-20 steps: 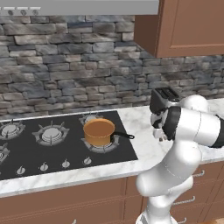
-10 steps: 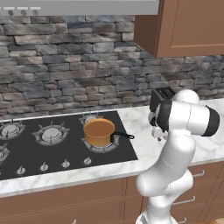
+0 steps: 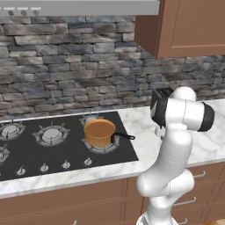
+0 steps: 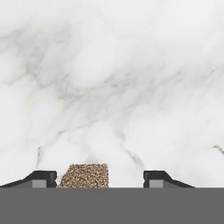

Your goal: Pick up the sugar cube(s) and place them in the saucepan with hot chocolate.

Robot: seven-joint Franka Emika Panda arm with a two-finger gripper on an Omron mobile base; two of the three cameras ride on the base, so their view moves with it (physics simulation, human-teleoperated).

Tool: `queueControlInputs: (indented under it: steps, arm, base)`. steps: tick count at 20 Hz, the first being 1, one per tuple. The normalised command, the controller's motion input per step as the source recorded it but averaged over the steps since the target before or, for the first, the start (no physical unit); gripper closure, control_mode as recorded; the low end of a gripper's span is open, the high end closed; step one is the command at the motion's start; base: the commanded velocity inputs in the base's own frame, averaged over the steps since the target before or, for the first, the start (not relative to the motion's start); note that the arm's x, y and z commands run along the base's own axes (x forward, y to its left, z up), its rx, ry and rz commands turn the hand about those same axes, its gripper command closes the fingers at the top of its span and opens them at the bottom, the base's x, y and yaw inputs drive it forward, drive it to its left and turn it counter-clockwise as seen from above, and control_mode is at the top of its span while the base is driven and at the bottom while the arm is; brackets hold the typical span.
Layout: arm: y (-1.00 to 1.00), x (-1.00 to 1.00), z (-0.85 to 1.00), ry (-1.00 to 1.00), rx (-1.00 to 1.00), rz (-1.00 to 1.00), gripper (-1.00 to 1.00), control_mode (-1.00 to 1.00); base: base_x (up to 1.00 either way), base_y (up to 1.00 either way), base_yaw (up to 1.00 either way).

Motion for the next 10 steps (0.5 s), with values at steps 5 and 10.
queueControlInputs:
  steps: [5, 10]
  arm:
    - [0.00, 0.00, -0.12, 0.06, 0.00, 0.00, 1.00, -1.00]
    - [0.03, -0.02, 0.00, 0.01, 0.00, 0.00, 1.00, -1.00]
  base:
    - [0.00, 0.00, 0.00]
    - [0.00, 0.00, 0.00]
